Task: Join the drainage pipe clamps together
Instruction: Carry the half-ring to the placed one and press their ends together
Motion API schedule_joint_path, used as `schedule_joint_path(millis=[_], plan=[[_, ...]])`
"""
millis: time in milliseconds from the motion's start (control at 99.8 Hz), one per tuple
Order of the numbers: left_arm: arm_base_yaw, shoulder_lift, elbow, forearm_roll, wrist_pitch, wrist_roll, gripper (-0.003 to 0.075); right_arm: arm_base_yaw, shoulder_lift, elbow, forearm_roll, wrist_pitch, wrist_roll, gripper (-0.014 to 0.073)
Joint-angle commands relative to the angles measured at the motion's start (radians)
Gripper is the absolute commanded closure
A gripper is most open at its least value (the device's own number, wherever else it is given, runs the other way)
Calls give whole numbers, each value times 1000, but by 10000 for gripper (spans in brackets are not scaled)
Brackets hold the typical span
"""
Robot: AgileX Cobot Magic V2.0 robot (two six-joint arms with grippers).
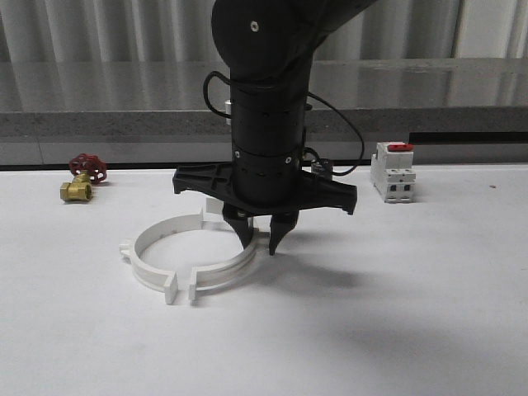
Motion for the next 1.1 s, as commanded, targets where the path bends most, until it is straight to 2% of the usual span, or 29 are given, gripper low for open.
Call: schedule_joint_path(millis=[0, 1092], plan=[[3, 4, -27, 7, -67, 2, 741, 3, -56, -31, -18, -37, 5, 554], [3, 4, -27, 5, -67, 2, 741, 3, -22, -31, 38, -57, 16, 554]])
